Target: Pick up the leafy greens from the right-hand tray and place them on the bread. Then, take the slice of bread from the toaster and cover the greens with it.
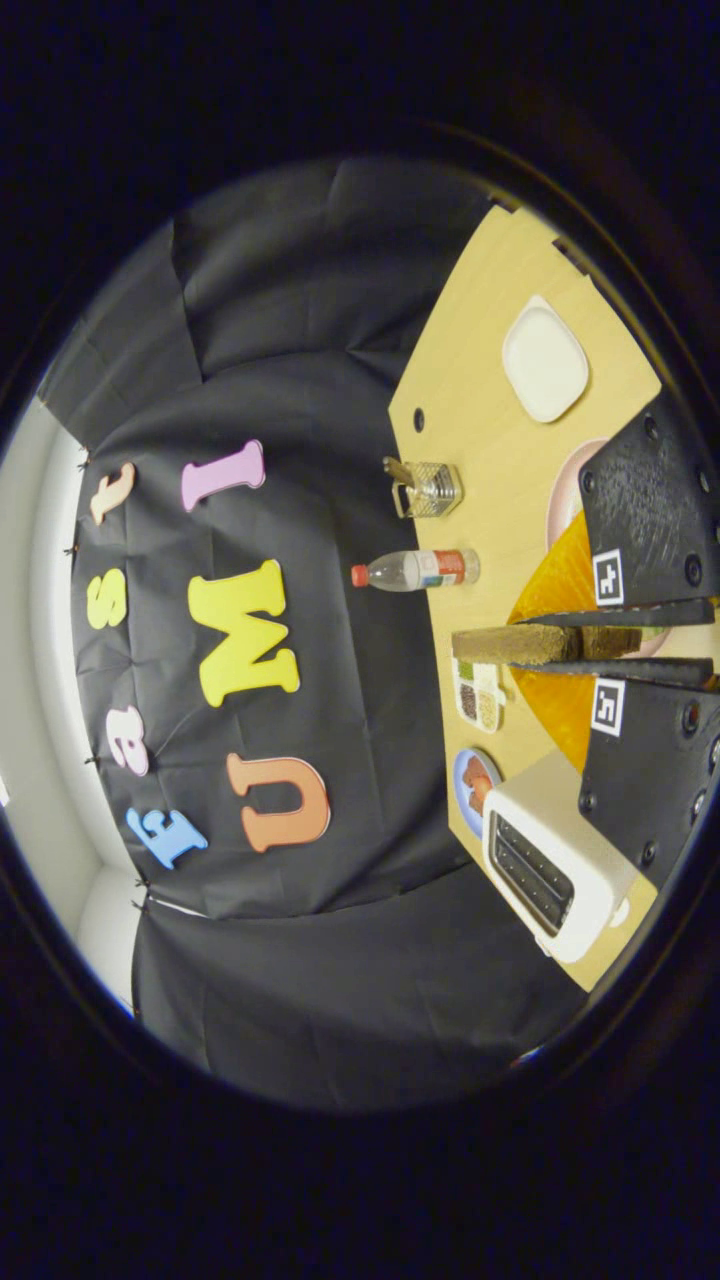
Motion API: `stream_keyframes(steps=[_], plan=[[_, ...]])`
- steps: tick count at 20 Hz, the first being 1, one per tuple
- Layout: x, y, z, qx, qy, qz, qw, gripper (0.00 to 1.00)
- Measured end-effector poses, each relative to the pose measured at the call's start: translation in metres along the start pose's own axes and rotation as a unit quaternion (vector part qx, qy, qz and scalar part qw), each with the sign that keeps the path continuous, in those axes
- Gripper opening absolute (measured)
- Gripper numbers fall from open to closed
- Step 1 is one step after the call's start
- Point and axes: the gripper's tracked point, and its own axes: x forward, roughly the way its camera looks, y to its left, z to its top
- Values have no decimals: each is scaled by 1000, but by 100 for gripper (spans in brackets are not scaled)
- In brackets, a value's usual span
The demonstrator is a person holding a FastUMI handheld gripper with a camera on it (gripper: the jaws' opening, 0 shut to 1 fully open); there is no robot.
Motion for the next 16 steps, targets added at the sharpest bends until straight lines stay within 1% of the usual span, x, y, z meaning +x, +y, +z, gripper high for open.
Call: stream_keyframes(steps=[2,9,12,15,16], plan=[[4,-4,-14,13,12,2,1000,12],[21,-20,-42,71,28,11,997,12],[25,-31,-52,73,28,9,997,12],[26,-43,-58,61,25,4,998,12],[27,-48,-59,54,24,0,998,15]])
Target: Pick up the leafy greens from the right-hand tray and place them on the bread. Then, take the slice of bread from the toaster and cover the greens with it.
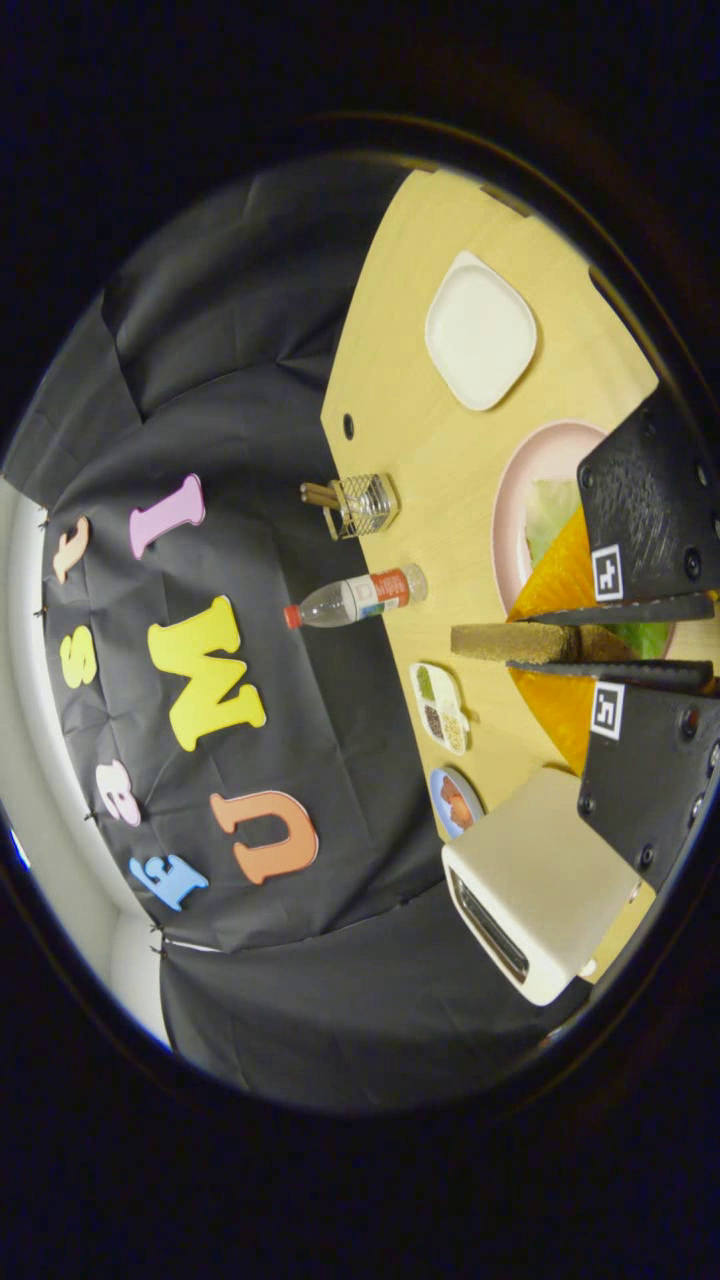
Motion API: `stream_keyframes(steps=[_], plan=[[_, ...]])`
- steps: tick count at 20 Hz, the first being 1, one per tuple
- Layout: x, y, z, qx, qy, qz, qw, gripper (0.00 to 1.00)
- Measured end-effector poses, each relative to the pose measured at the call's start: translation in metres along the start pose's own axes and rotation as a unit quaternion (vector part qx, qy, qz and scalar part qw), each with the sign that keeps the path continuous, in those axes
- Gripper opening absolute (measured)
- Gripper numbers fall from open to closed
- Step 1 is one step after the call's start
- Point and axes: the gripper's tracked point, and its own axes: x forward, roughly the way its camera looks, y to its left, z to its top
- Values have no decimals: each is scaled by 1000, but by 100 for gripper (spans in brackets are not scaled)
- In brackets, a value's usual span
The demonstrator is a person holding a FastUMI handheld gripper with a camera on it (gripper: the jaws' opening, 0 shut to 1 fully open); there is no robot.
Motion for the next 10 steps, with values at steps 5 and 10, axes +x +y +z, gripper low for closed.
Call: stream_keyframes(steps=[5,10], plan=[[2,-30,-4,-3,8,-19,1000,35],[4,-54,-13,-3,24,-31,999,61]])
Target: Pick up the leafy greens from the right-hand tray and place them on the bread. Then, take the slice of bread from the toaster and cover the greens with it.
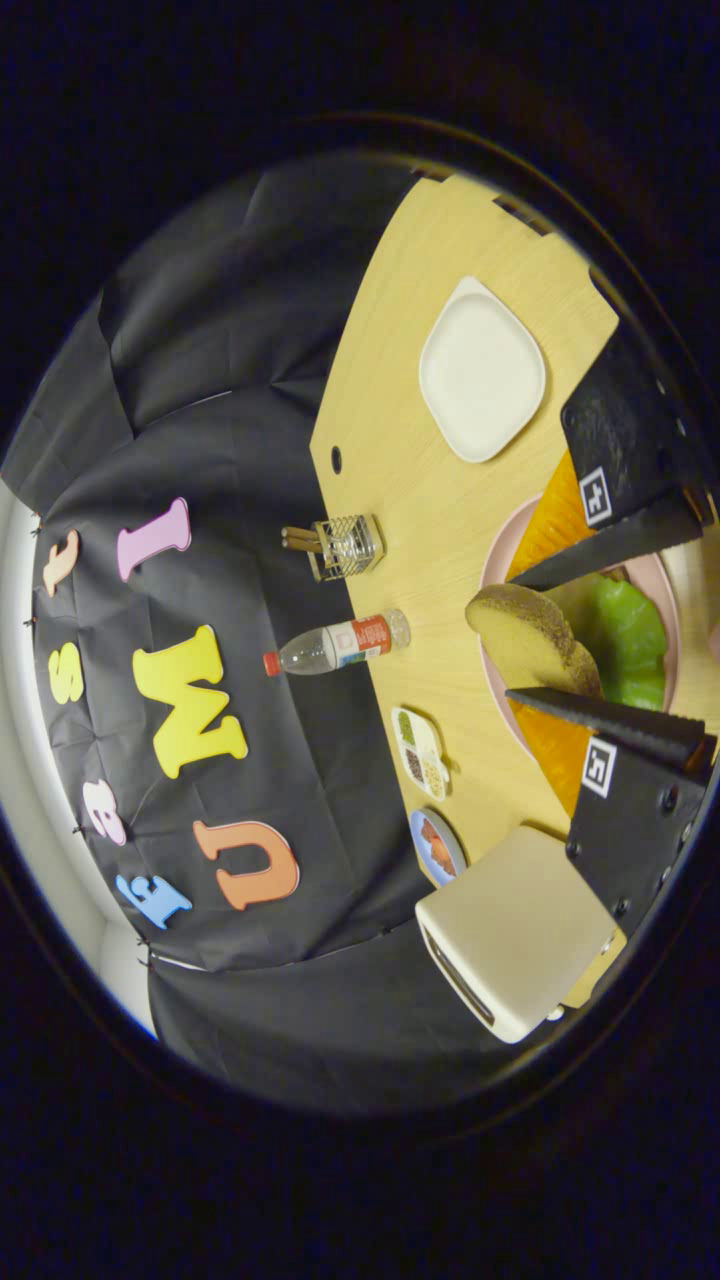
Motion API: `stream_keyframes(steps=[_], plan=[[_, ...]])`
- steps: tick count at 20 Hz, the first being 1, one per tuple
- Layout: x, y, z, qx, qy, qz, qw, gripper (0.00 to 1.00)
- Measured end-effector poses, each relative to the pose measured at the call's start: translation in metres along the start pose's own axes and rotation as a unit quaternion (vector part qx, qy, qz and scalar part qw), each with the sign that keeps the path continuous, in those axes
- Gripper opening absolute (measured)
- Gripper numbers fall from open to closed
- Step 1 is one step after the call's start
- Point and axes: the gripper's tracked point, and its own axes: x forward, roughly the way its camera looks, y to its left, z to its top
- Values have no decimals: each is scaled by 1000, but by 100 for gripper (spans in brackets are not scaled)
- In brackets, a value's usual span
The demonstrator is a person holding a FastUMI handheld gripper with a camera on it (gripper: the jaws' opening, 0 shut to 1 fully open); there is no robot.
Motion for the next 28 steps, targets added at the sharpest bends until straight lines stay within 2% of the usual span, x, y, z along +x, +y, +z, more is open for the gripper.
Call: stream_keyframes(steps=[4,8,13,16,21,28], plan=[[-4,-22,16,-6,-14,-12,1000,83],[-28,-28,43,-56,-52,2,997,95],[-95,-26,81,-140,-141,20,980,96],[-141,-30,87,-131,-157,26,978,96],[-206,-44,99,-142,-191,6,971,95],[-266,-58,116,-142,-214,11,966,95]])
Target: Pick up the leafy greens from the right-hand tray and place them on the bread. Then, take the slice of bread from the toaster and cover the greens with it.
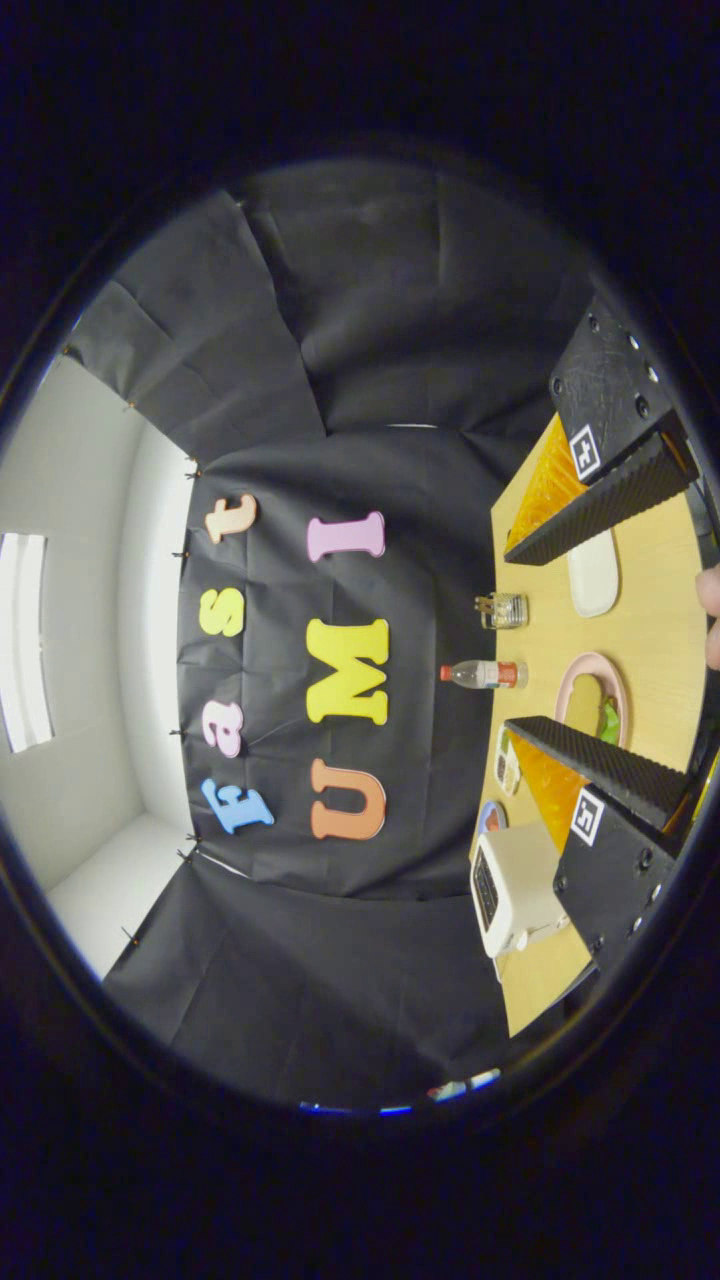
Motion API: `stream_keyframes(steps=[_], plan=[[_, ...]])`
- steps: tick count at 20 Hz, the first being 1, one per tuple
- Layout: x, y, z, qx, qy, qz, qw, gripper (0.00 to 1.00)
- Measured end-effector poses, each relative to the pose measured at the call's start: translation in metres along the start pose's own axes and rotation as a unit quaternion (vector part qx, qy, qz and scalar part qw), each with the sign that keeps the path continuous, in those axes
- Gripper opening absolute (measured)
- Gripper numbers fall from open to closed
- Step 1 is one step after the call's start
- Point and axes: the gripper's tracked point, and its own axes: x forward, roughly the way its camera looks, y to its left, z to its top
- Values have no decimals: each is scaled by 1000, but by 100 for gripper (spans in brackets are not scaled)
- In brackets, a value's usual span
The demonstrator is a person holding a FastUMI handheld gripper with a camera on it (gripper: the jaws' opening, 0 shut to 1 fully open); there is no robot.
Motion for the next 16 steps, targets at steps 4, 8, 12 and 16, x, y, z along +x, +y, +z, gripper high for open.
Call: stream_keyframes(steps=[4,8,12,16], plan=[[-4,-11,5,7,-4,-1,1000,95],[1,-8,1,6,4,-1,1000,95],[1,-10,0,3,8,-3,1000,95],[-1,-15,3,11,5,-6,1000,95]])
